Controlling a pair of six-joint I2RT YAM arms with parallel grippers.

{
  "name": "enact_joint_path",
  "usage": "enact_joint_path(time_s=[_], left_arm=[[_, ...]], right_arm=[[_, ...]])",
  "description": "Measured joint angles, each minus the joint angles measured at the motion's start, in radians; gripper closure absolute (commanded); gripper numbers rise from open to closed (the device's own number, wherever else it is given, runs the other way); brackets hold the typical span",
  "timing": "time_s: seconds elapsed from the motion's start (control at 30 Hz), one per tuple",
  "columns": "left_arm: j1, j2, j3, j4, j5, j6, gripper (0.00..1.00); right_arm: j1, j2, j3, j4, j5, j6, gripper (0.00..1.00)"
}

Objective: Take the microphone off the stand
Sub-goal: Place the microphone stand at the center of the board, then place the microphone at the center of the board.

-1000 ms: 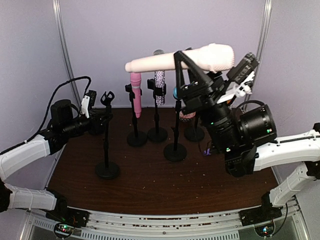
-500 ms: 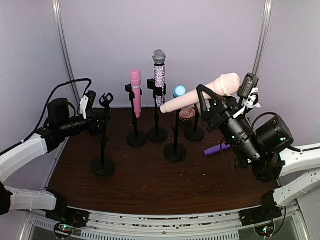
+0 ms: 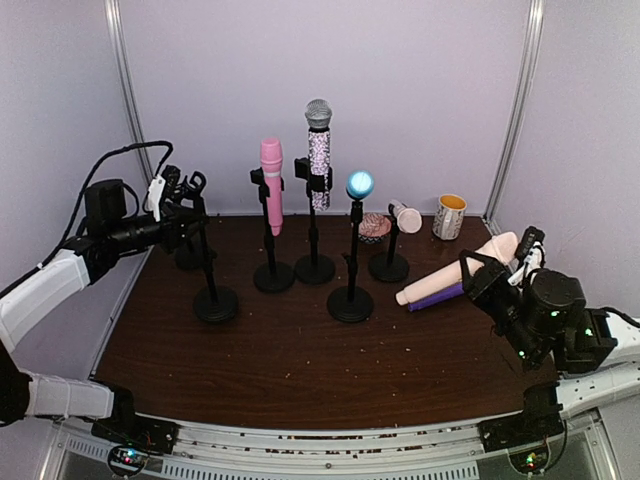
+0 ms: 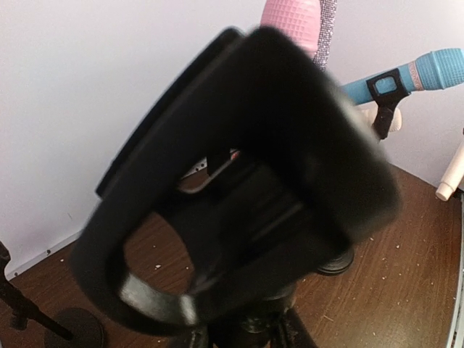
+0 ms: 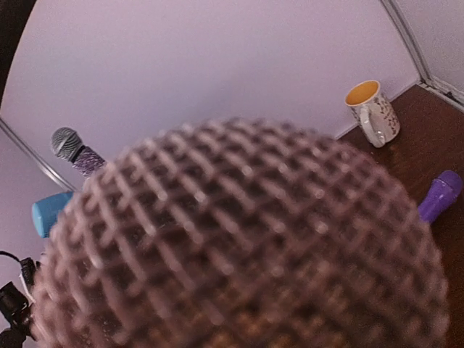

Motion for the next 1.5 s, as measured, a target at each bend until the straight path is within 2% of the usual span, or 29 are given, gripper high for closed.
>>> enact_joint_path(time_s=[0.1, 0.17, 0.3, 0.53, 0.57, 0.6, 0.63, 0.73, 0.83, 0.93, 1.0, 1.07, 1.2, 1.3, 1.5], left_arm=[[0.016, 0.035, 0.029, -0.007, 0.012, 0.028, 1.0], [0.038, 0.071, 0.059, -0.011, 0.018, 0.047, 1.0], [0.09, 0.128, 0.101, -0.013, 0.024, 0.096, 1.0], [0.164, 0.17, 0.116, -0.037, 0.056, 0.169, 0.99], [0.171, 0.171, 0.116, -0.043, 0.064, 0.175, 0.84], [0.177, 0.171, 0.116, -0.051, 0.072, 0.182, 0.65], [0.182, 0.171, 0.116, -0.058, 0.08, 0.19, 0.54], [0.197, 0.169, 0.12, -0.065, 0.108, 0.216, 0.41], [0.227, 0.16, 0.127, -0.077, 0.129, 0.226, 0.37], [0.25, 0.148, 0.127, -0.103, 0.145, 0.231, 0.36], [0.262, 0.137, 0.127, -0.125, 0.155, 0.237, 0.36], [0.267, 0.125, 0.127, -0.151, 0.161, 0.251, 0.35], [0.268, 0.103, 0.127, -0.214, 0.158, 0.301, 0.34], [0.273, 0.091, 0.127, -0.261, 0.145, 0.345, 0.13], [0.29, 0.071, 0.127, -0.369, 0.123, 0.4, 0.02]], right_arm=[[-0.112, 0.014, 0.0, -0.216, 0.004, 0.218, 1.0], [-0.179, 0.039, -0.005, -0.282, -0.023, 0.296, 1.0], [-0.313, 0.13, -0.053, -0.311, -0.124, 0.402, 1.0], [-0.5, 0.283, -0.116, -0.292, -0.31, 0.491, 1.0], [-0.531, 0.294, -0.123, -0.27, -0.333, 0.511, 1.0], [-0.552, 0.302, -0.124, -0.254, -0.35, 0.518, 1.0], [-0.574, 0.311, -0.125, -0.24, -0.368, 0.526, 1.0], [-0.637, 0.349, -0.129, -0.181, -0.427, 0.549, 0.97], [-0.7, 0.399, -0.128, -0.121, -0.48, 0.558, 0.89], [-0.748, 0.447, -0.127, -0.073, -0.529, 0.57, 0.86], [-0.767, 0.488, -0.119, -0.029, -0.564, 0.581, 0.83], [-0.777, 0.515, -0.117, 0.006, -0.589, 0.589, 0.76], [-0.792, 0.559, -0.116, 0.06, -0.628, 0.602, 0.72], [-0.802, 0.595, -0.102, 0.089, -0.654, 0.601, 0.7], [-0.81, 0.626, -0.086, 0.11, -0.679, 0.599, 0.61]])
